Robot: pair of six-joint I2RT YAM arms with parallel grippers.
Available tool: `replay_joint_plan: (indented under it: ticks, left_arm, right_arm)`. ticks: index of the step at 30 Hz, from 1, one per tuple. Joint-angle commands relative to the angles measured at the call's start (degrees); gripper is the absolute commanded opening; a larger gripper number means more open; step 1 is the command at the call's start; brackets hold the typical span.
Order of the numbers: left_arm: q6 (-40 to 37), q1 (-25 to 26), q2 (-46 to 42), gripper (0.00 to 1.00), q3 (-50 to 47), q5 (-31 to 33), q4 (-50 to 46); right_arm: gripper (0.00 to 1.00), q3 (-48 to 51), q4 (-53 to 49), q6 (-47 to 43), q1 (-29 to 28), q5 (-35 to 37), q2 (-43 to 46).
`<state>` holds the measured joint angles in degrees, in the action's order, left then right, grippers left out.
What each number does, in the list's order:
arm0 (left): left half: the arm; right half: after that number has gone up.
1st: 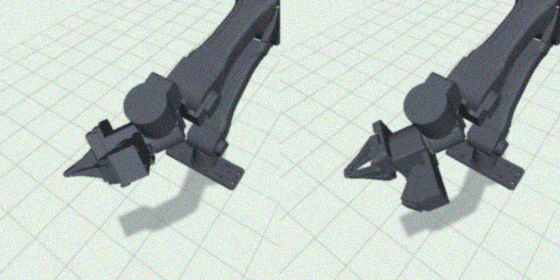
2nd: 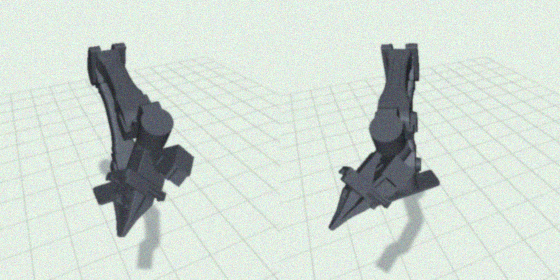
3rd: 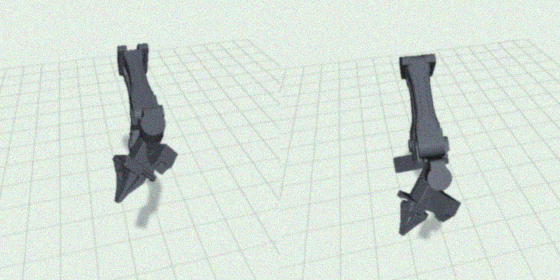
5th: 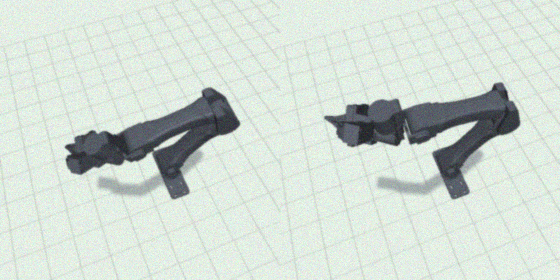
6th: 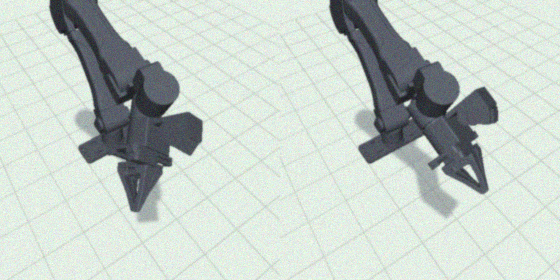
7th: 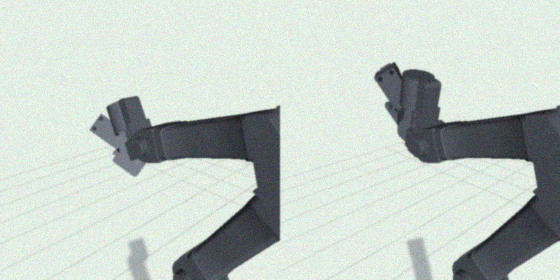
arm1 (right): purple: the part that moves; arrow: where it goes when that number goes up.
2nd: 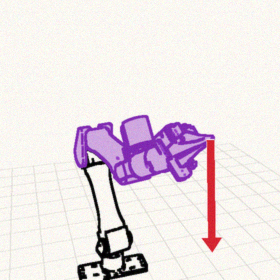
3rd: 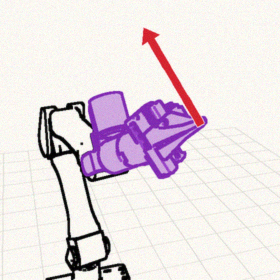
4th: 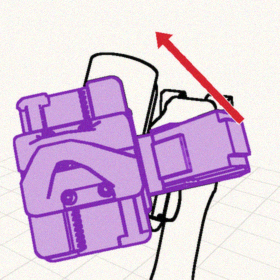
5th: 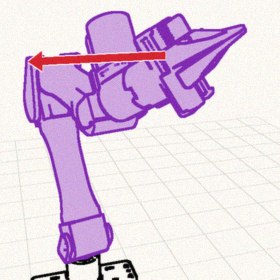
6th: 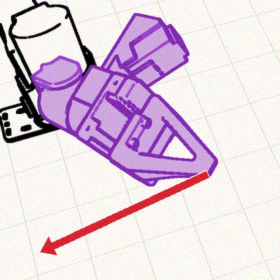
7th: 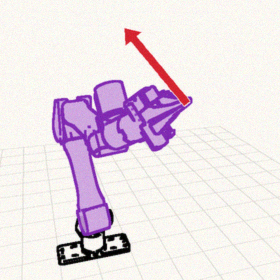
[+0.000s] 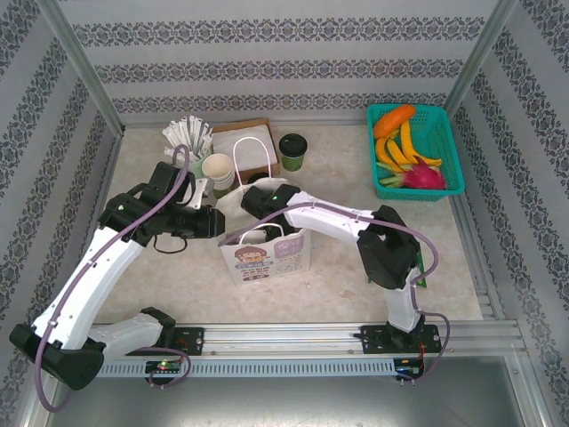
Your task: Pack the takeout coffee
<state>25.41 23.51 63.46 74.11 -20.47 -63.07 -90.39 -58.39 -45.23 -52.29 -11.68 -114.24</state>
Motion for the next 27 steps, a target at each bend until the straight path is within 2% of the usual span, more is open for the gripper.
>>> replay_joint_plan:
  ticks: [1,6,10,22,25,27]
  left_arm:
    - [0.3,-0.6,0.6,0.19,0.3,1.2,2.3]
    - [0.8,-0.7,0.0,0.08,0.3,0.7,3.1]
    - [0.9,-0.6,-0.9,0.00,0.4,1.3,3.1]
    - [0.5,-0.7,-2.0,0.00,0.8,4.3,3.5]
    - [0.6,-0.7,-2.3,0.00,0.4,5.5,3.9]
    - [0.6,-0.7,-2.6,0.00,-0.2,6.0,4.4]
  right_arm:
    - [0.08,2.2,2.2,-0.2,-0.6,3.0,-1.6]
    - [0.08,1.8,2.3,-1.0,-1.0,4.3,-1.5]
    - [0.09,1.3,1.7,-1.0,-1.0,1.0,1.1]
    - [0.11,1.8,4.1,0.2,-1.4,8.3,-2.2]
    - [0.17,1.5,4.1,0.4,-1.4,7.6,-0.1]
    - [0.25,1.4,4.0,1.1,-1.2,5.3,1.9]
